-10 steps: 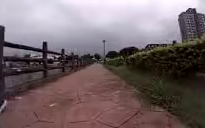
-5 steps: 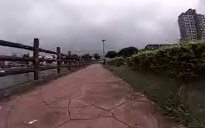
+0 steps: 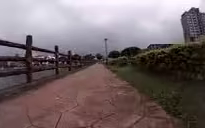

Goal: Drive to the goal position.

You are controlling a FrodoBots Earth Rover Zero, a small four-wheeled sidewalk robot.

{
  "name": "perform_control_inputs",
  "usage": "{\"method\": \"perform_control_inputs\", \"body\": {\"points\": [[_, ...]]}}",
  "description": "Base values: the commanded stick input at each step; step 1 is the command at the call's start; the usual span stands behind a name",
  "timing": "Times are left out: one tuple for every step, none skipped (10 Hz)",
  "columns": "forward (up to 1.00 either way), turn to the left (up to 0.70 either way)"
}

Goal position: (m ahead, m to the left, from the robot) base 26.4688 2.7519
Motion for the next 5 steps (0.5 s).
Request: {"method": "perform_control_inputs", "body": {"points": [[1.00,0.00],[1.00,0.00],[1.00,0.00],[1.00,0.26],[1.00,0.36]]}}
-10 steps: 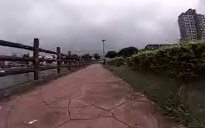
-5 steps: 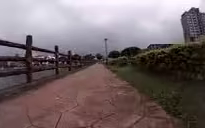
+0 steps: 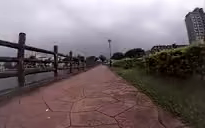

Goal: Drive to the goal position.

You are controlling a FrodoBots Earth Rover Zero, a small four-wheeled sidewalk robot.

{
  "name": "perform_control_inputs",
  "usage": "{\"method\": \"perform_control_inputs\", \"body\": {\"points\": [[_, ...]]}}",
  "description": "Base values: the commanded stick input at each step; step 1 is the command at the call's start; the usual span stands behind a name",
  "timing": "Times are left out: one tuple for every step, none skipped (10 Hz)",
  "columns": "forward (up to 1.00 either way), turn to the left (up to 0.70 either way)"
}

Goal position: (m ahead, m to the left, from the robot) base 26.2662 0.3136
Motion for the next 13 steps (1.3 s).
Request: {"method": "perform_control_inputs", "body": {"points": [[1.00,0.00],[1.00,0.00],[1.00,0.00],[1.00,0.00],[1.00,0.00],[1.00,0.00],[1.00,0.00],[1.00,0.00],[1.00,0.22],[1.00,0.24],[1.00,0.11],[1.00,0.00],[1.00,0.00]]}}
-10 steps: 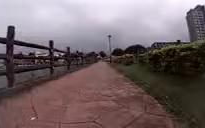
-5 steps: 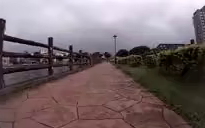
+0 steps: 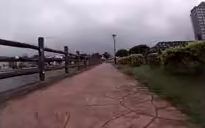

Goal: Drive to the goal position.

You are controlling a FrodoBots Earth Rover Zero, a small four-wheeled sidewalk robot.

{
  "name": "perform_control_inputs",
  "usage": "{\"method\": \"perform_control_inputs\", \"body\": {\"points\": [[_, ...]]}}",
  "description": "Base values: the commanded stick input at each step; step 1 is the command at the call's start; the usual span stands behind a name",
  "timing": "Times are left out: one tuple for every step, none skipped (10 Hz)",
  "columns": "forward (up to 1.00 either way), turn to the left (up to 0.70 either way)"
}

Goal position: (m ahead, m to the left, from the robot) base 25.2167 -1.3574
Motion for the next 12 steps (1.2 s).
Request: {"method": "perform_control_inputs", "body": {"points": [[1.00,0.00],[1.00,0.00],[1.00,0.00],[1.00,0.00],[1.00,0.00],[1.00,0.00],[1.00,0.00],[1.00,0.00],[1.00,0.00],[1.00,-0.11],[1.00,-0.16],[1.00,0.00]]}}
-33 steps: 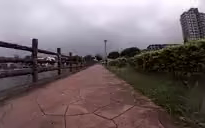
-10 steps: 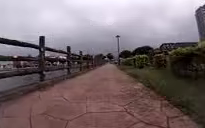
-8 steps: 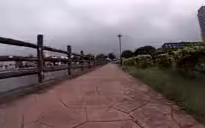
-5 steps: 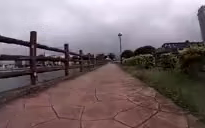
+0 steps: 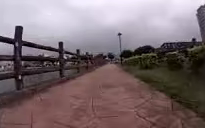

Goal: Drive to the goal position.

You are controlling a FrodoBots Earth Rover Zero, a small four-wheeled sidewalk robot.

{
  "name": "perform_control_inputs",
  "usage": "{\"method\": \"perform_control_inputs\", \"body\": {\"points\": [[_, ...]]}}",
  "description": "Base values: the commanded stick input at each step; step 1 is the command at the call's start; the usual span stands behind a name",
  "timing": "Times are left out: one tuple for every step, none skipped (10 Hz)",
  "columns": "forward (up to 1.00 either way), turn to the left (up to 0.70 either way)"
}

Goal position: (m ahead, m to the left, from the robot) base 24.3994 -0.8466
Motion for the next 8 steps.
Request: {"method": "perform_control_inputs", "body": {"points": [[1.00,0.00],[1.00,0.00],[1.00,0.00],[1.00,0.00],[1.00,0.00],[1.00,0.00],[1.00,0.00],[1.00,0.00]]}}
